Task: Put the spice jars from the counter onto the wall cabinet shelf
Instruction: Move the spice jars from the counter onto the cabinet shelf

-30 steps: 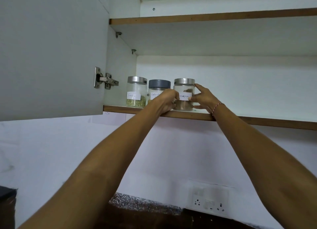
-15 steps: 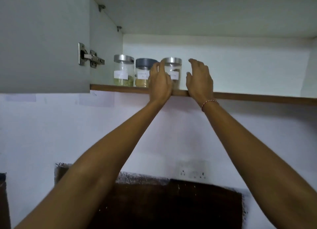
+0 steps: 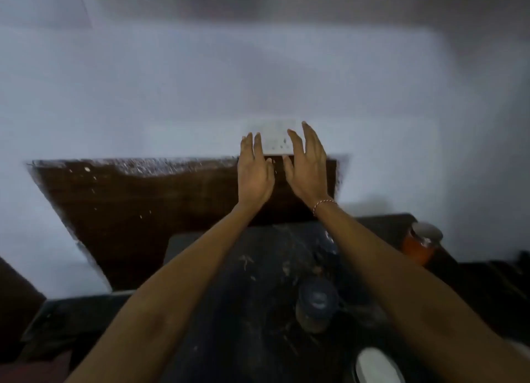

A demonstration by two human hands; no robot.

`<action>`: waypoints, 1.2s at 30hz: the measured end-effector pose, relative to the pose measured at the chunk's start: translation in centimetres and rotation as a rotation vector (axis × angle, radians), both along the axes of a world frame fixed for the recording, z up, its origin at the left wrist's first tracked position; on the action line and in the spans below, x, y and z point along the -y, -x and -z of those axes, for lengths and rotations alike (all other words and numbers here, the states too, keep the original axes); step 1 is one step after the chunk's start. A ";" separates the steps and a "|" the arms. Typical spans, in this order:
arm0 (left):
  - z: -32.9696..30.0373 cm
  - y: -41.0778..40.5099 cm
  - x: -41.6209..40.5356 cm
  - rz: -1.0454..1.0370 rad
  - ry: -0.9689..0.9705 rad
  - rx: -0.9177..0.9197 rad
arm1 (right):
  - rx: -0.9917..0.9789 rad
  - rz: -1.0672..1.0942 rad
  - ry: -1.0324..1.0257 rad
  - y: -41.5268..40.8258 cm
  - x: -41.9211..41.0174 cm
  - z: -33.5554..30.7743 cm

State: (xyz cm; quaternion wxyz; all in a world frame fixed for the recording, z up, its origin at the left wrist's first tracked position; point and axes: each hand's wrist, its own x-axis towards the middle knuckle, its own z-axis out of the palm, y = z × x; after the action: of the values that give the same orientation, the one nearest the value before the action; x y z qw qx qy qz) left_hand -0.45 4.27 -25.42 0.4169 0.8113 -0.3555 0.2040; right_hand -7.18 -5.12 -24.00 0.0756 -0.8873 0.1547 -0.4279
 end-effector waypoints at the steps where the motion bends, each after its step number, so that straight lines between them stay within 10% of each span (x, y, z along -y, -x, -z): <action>1: 2.2 1.4 -0.2 0.006 -0.020 -0.035 | -0.031 0.014 -0.019 1.5 -0.1 2.2; 16: 21.9 17.3 -5.3 0.355 -0.643 -0.539 | -0.913 -0.220 -0.337 18.6 -0.5 21.9; 28: 20.7 17.1 -4.9 0.425 -0.288 -0.900 | -0.420 -0.066 -0.827 16.0 -0.6 21.2; 36: 17.7 16.3 -1.8 0.159 0.085 -0.895 | -0.270 -0.134 -0.761 13.1 -1.7 16.5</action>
State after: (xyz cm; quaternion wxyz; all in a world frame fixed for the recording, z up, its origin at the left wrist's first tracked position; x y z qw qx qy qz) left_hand -16.70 6.10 -43.09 0.5767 0.7721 -0.1928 -0.1849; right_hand -20.26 -3.47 -40.49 0.4051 -0.8523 0.2524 -0.2141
